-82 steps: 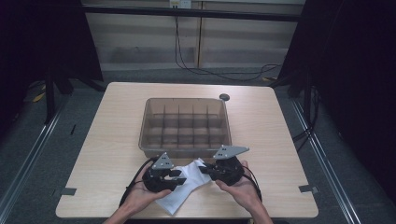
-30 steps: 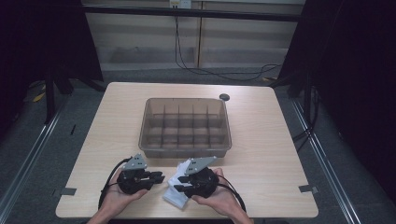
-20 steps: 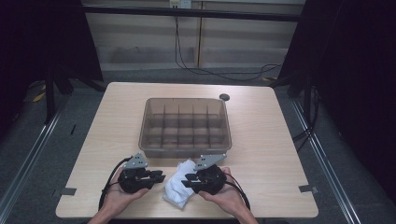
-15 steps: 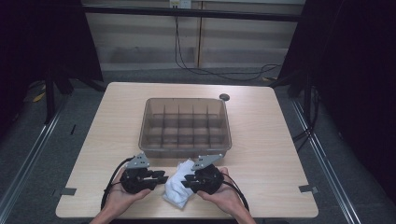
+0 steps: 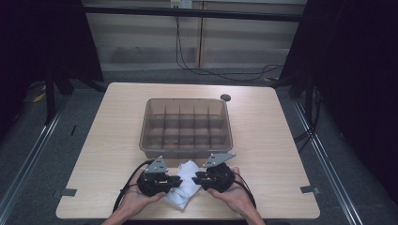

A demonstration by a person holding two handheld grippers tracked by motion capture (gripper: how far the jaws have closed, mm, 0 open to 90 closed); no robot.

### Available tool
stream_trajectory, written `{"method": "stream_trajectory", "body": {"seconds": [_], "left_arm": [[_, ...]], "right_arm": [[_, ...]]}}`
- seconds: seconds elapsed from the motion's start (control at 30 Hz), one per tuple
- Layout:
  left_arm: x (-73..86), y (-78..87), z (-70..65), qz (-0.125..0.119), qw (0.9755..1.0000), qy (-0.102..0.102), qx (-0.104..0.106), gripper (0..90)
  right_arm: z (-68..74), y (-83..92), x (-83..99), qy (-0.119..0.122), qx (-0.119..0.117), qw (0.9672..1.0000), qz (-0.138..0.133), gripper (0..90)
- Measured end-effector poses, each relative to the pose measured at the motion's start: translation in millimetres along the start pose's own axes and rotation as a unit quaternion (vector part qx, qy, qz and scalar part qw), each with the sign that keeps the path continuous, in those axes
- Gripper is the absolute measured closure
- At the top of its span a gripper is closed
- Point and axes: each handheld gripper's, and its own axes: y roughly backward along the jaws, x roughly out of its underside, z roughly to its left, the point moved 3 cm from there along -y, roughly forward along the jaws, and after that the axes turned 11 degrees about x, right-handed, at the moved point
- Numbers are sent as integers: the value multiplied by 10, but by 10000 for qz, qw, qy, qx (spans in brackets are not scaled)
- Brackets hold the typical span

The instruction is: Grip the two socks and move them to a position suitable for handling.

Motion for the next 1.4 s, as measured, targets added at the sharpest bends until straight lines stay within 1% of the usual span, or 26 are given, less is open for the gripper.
{"method": "stream_trajectory", "body": {"seconds": [0.07,0.1,0.13,0.17,0.2,0.23,0.3,0.43,0.47,0.5,0.57,0.63,0.67,0.73,0.77,0.83,0.87,0.9,0.97,1.0,1.03,1.1,1.17,1.27,1.3,1.4], "left_arm": [[9,-50,-19,198,9998,-23,44,800],[22,-64,-32,263,9996,-105,35,801],[26,-63,-46,275,9996,-102,44,806],[33,-63,-59,317,9994,-81,106,809],[52,-65,-89,332,9993,-98,168,810],[65,-60,-105,327,9992,-122,181,811],[93,-43,-131,342,9990,-157,244,813],[123,3,-149,286,9992,-125,244,810],[116,12,-147,275,9992,-108,271,796],[102,13,-139,194,9993,-48,314,782],[81,1,-128,153,9994,-13,315,776],[59,-31,-133,162,9995,-48,255,776],[49,-55,-130,142,9995,-40,266,777],[60,-89,-124,250,9994,-58,252,777],[67,-92,-127,242,9993,-74,263,777],[75,-79,-123,257,9991,16,343,769],[86,-78,-124,220,9991,29,375,755],[95,-76,-133,227,9992,-37,341,752],[101,-80,-154,248,9992,-137,271,752],[102,-82,-155,255,9993,-144,253,753],[103,-86,-157,249,9992,-157,253,755],[104,-89,-155,247,9992,-173,254,757],[103,-90,-150,260,9992,-170,254,763],[98,-96,-149,270,9992,-181,222,770],[95,-97,-144,270,9993,-175,200,770],[81,-116,-110,193,9996,-122,139,771]], "right_arm": [[-80,-16,-8,-95,98,9999,-9,671],[-108,-32,-14,-152,143,9998,2,656],[-140,-63,-23,-176,144,9997,14,641],[-167,-108,-31,-192,148,9997,12,615],[-182,-155,-37,-266,174,9995,58,564],[-187,-230,-43,-274,134,9994,144,524],[-183,-289,-53,-352,80,9992,176,489],[-138,-390,-38,-297,-31,9990,345,469],[-123,-408,-27,-252,-10,9990,378,473],[-108,-411,-20,-203,13,9991,382,485],[-82,-417,-16,-80,91,9994,328,502],[-46,-411,-14,38,117,9993,340,551],[-31,-412,-11,115,113,9994,316,552],[-24,-413,0,110,73,9996,257,567],[-25,-409,7,110,91,9996,247,568],[-24,-409,31,101,70,9999,112,564],[-22,-405,40,61,72,9999,100,562],[-12,-403,43,48,98,9999,99,563],[2,-398,28,10,145,9997,204,566],[13,-401,15,12,150,9996,257,632],[28,-405,11,-30,-5,9996,268,710],[42,-407,6,-87,-150,9994,284,774],[43,-404,0,-69,-169,9995,256,796],[33,-381,-16,-132,-124,9996,214,829],[30,-362,-31,-170,-140,9997,140,837],[33,-253,-105,-158,-113,9998,-107,846]]}}
